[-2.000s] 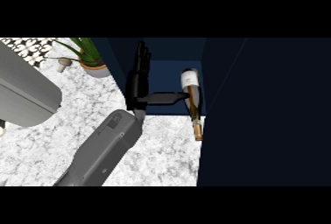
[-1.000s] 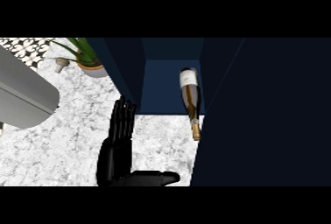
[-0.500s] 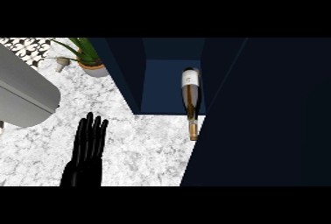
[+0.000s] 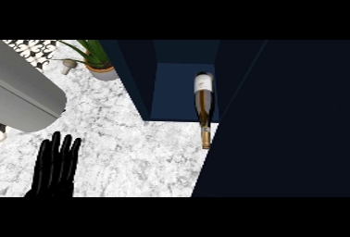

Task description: Pick up the wine, place it into the cabinet and close the cabinet

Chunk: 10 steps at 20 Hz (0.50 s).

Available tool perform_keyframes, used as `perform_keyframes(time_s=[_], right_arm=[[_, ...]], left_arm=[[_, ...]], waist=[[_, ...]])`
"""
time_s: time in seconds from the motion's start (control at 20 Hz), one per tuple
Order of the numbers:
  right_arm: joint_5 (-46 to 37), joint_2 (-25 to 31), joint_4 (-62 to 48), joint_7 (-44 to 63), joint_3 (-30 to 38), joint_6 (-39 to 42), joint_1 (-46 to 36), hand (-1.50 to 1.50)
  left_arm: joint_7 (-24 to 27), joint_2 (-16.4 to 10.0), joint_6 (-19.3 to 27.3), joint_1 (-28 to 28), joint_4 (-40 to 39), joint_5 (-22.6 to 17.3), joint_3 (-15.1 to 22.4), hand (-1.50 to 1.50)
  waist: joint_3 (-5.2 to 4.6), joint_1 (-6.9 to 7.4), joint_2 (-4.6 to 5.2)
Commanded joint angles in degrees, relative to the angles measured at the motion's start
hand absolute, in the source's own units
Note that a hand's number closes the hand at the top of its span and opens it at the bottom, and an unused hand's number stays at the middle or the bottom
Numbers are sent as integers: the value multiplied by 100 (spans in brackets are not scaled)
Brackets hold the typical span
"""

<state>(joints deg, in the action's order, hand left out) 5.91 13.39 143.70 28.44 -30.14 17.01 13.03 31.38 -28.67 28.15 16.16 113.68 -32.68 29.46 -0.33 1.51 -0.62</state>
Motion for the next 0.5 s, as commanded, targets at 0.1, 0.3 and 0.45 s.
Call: perform_keyframes(time_s=[0.1, 0.3, 0.45], right_arm=[[-39, -806, 7, 597, -1417, -371, -605, 150], [-408, -1305, -414, 1031, -1909, -977, -1344, 150], [-577, -1319, -727, 1066, -2162, -1810, -2087, 150]], left_arm=[[-168, -463, -365, 217, 452, -507, -665, -150], [93, -717, -886, 766, 543, -757, -927, -150], [103, -827, -1174, 785, 317, -986, -1246, -150]], waist=[[-5, 107, 20], [-9, 161, -1], [-11, 107, 18]])
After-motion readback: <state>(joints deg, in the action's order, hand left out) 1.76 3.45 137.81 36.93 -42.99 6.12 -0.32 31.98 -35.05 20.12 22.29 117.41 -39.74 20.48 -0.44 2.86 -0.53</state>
